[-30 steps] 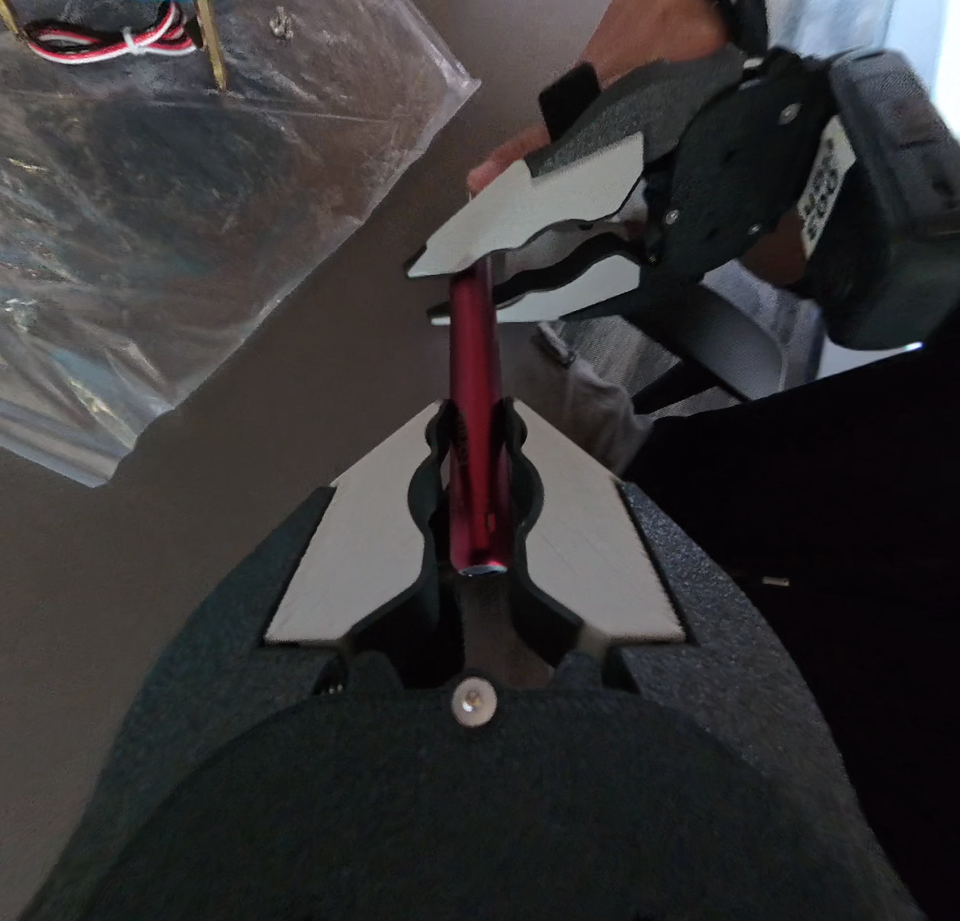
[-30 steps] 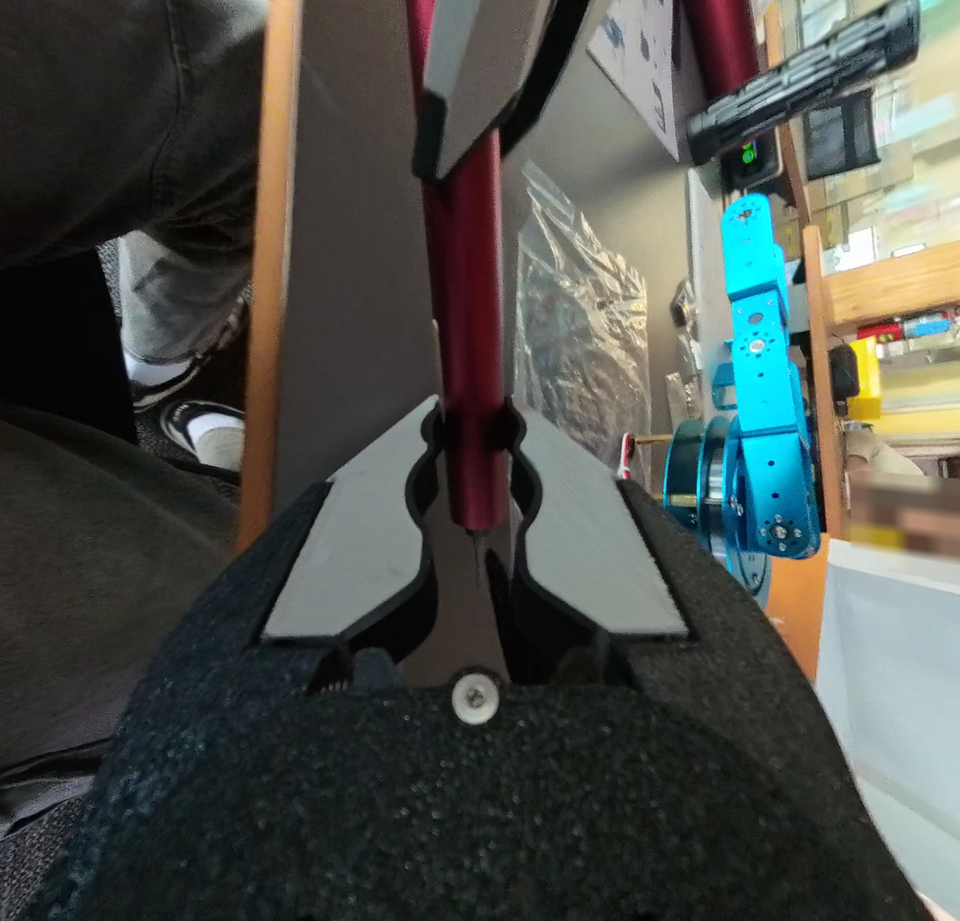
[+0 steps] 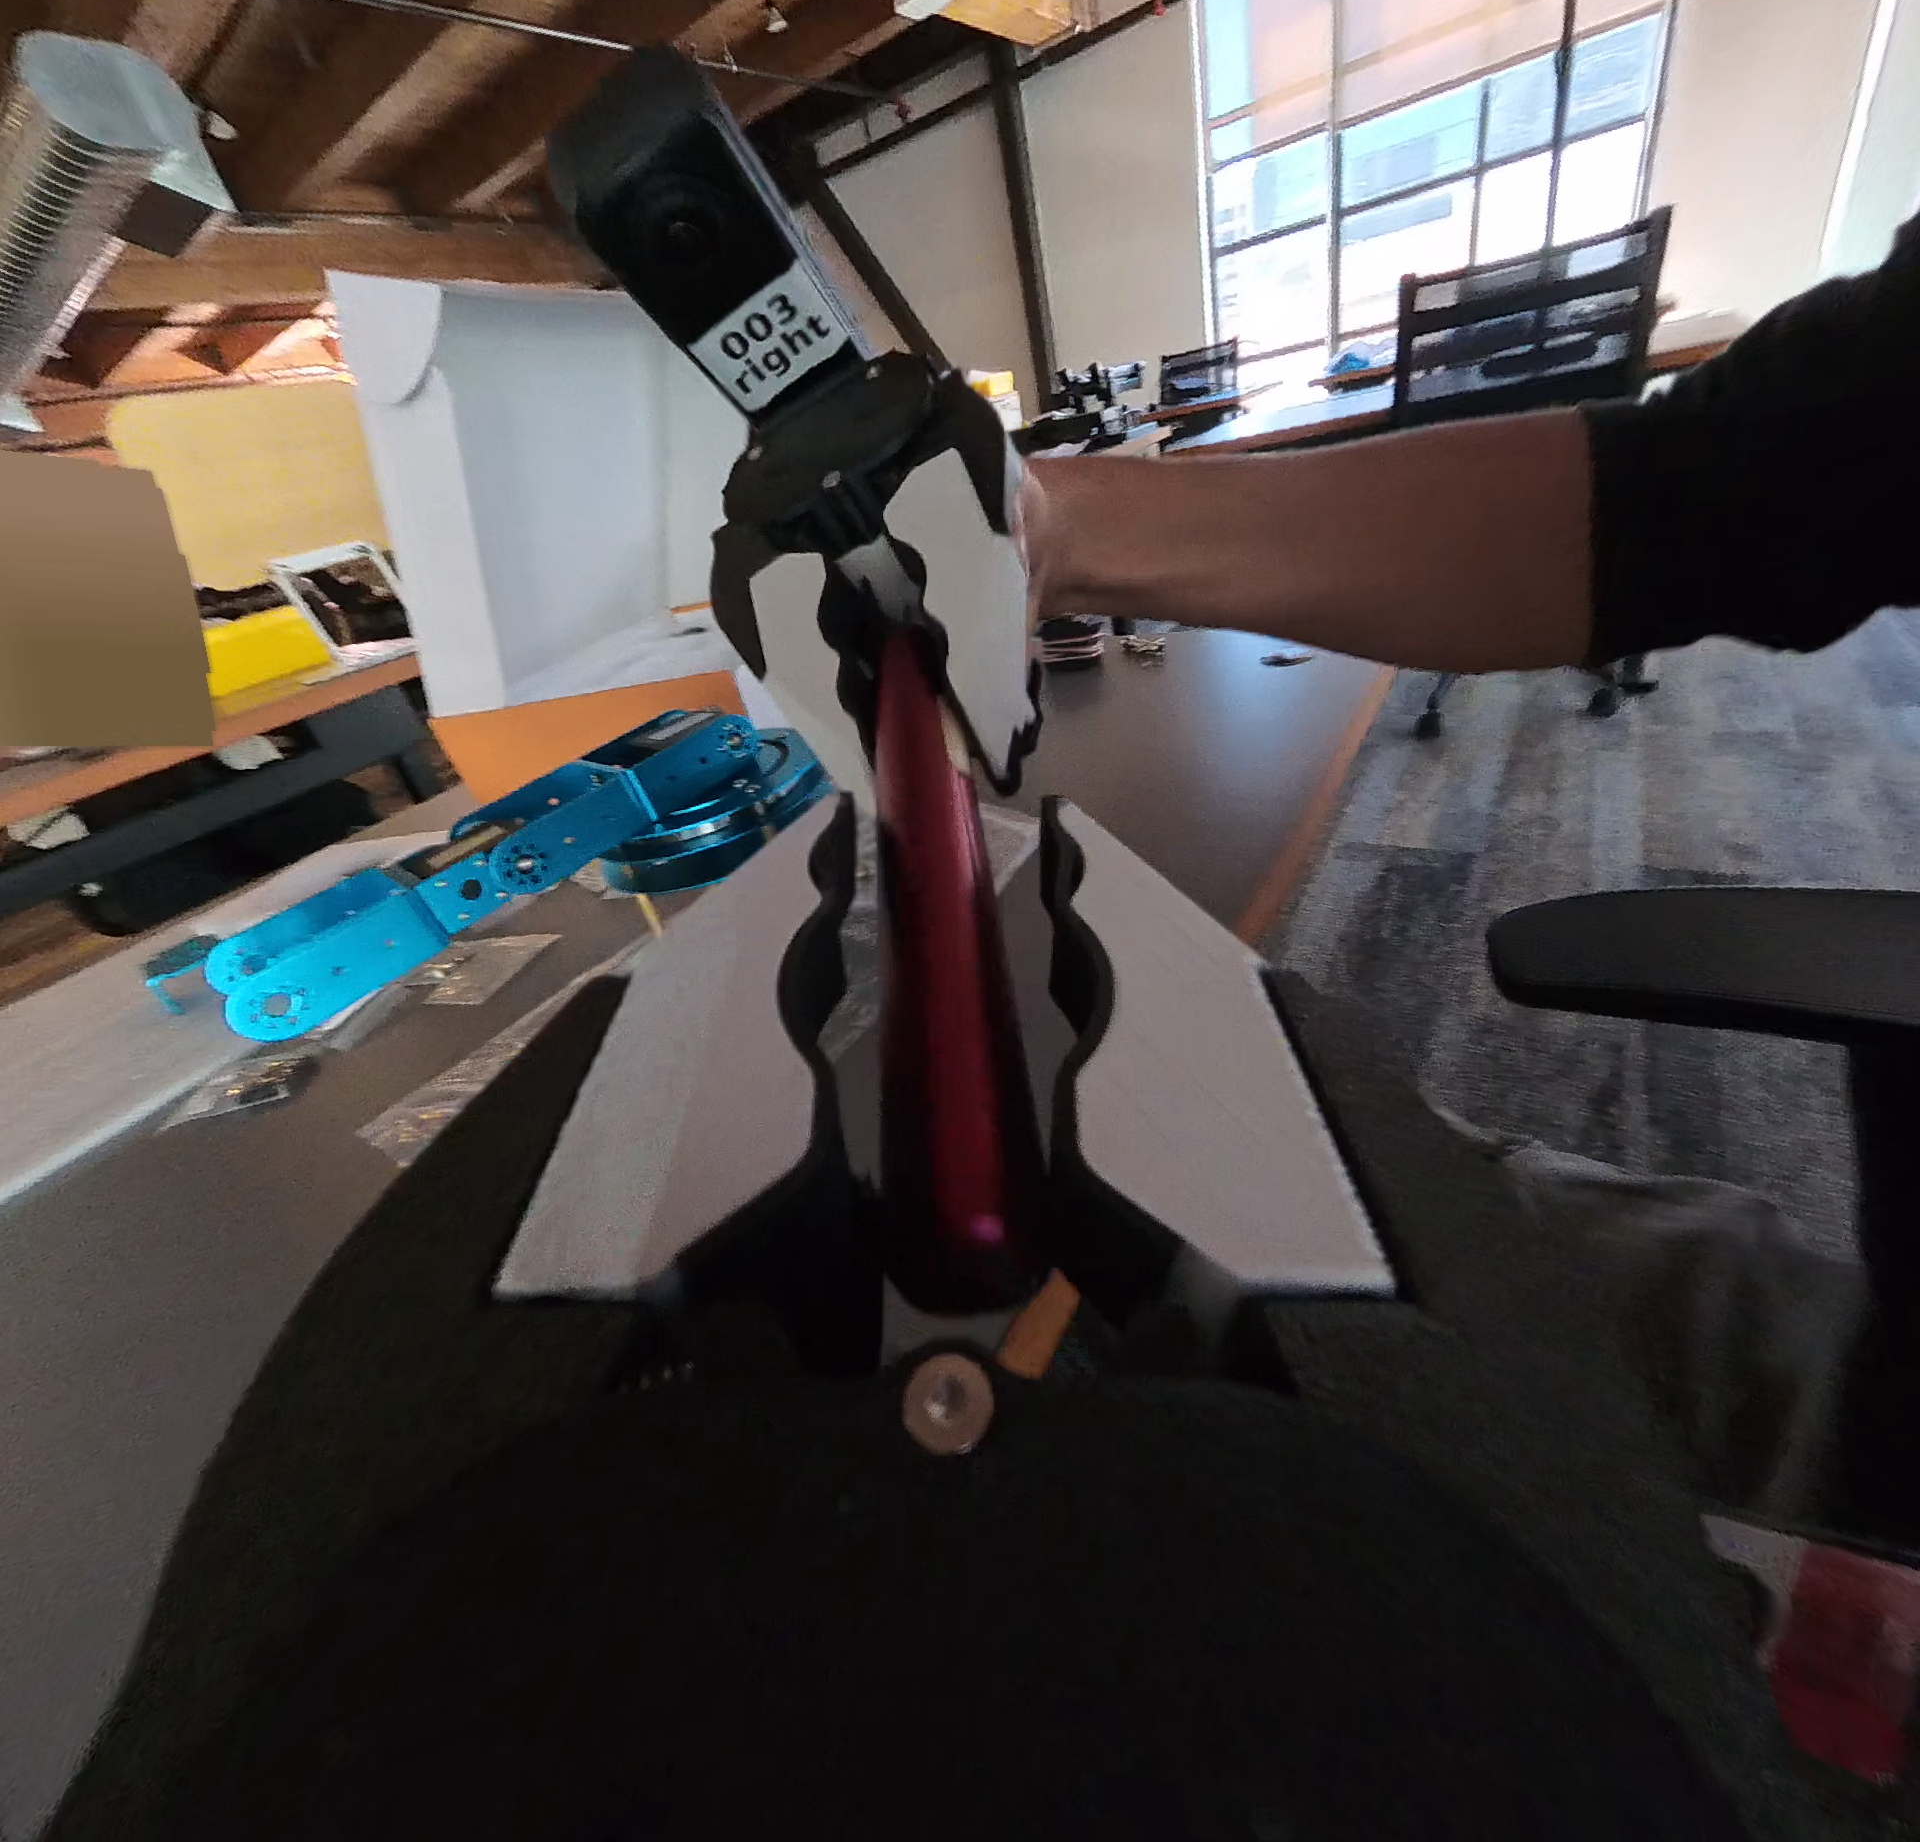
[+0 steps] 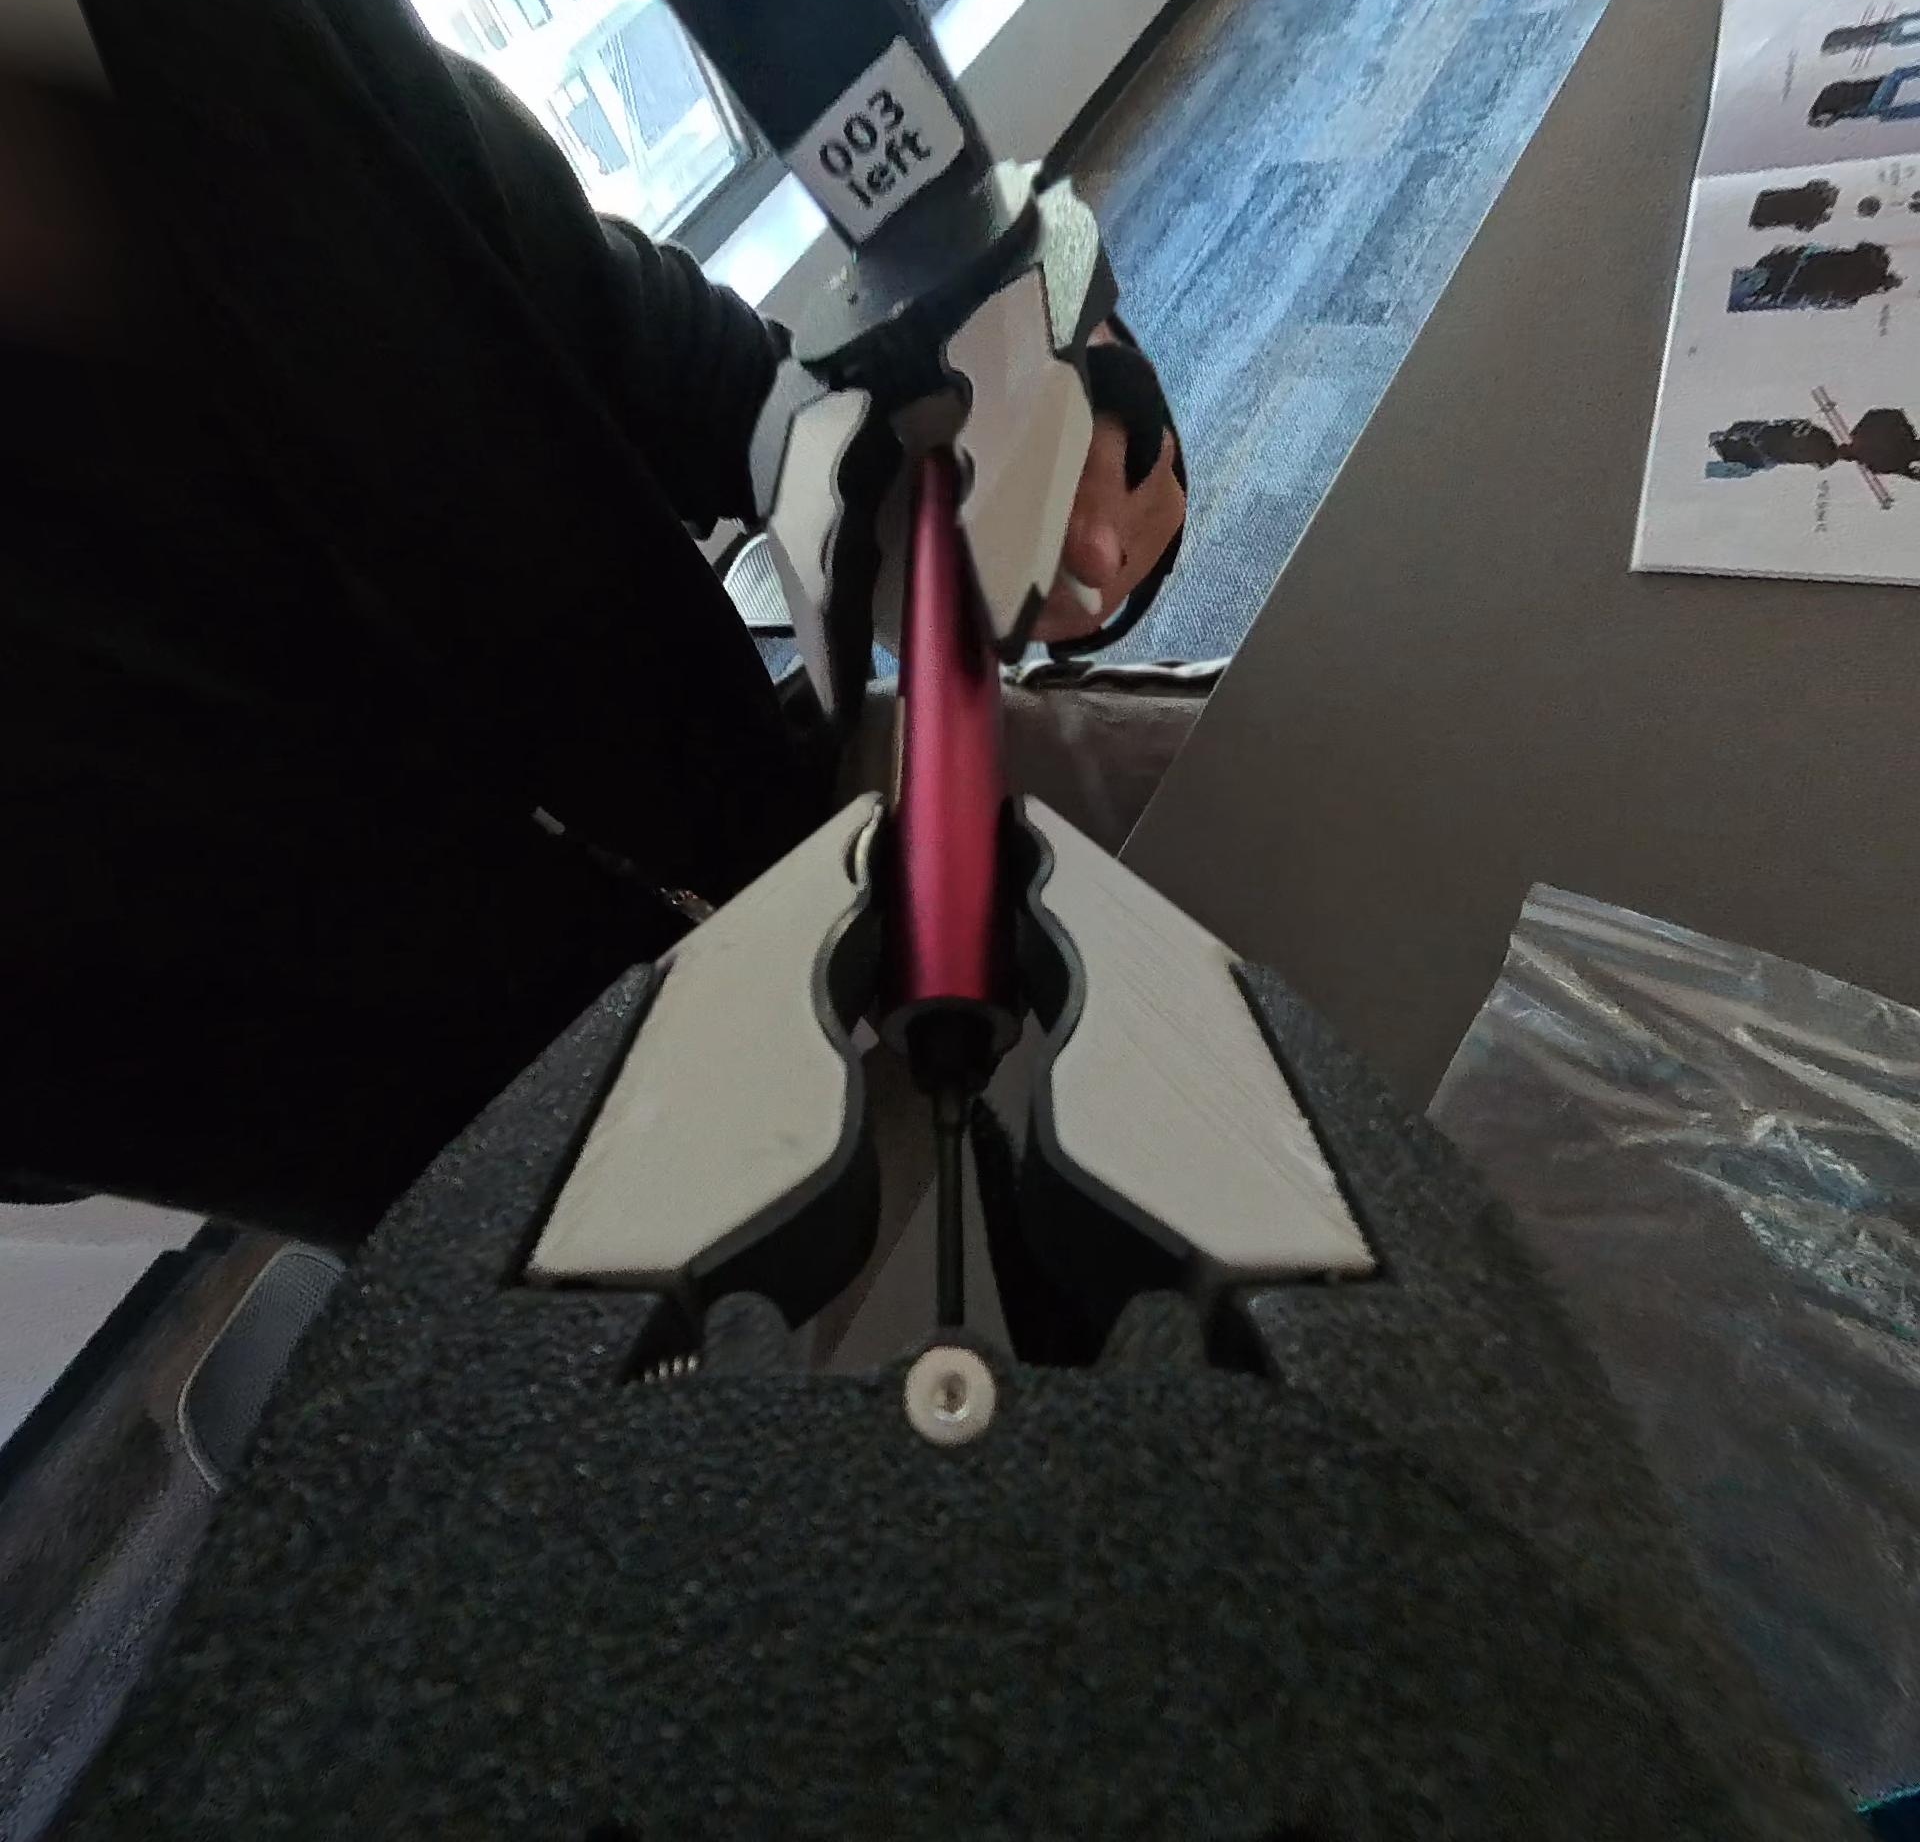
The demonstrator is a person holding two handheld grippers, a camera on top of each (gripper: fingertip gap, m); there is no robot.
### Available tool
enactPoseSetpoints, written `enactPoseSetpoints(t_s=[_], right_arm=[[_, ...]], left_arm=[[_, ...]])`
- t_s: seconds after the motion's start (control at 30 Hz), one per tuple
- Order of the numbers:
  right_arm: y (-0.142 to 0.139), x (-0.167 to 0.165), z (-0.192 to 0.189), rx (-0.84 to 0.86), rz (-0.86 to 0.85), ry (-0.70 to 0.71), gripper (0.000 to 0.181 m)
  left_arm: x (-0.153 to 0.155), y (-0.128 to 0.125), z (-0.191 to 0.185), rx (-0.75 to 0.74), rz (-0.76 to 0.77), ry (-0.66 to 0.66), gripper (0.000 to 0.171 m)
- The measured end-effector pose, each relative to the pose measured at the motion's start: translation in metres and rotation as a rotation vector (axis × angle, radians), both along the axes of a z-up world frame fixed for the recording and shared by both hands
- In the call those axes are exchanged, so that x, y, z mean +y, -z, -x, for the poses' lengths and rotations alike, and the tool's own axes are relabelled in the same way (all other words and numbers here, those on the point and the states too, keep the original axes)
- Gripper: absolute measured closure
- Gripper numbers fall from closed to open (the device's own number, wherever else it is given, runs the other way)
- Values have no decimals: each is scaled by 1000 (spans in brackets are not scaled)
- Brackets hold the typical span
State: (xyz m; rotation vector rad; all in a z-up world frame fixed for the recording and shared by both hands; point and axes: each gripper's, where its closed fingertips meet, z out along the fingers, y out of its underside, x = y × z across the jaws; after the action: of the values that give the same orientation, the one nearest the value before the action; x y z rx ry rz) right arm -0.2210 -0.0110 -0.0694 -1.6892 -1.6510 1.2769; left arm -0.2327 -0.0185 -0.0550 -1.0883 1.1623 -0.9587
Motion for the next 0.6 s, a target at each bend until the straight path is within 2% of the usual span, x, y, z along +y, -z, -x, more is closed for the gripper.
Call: enactPoseSetpoints(t_s=[0.1,0.23,0.37,0.47,0.6], right_arm=[[-8,4,-4,19,3,16,162],[-20,0,-9,28,45,-6,163],[-22,-14,3,8,120,-95,162],[-33,-18,8,53,196,-135,162],[-33,-26,4,38,266,-173,161]], left_arm=[[8,13,1,60,-95,-60,122],[18,13,6,83,-349,-178,121],[3,-8,-12,24,-500,-109,122],[-10,-31,-12,-72,-552,-58,143],[-11,-34,-15,-38,-617,-71,147]])
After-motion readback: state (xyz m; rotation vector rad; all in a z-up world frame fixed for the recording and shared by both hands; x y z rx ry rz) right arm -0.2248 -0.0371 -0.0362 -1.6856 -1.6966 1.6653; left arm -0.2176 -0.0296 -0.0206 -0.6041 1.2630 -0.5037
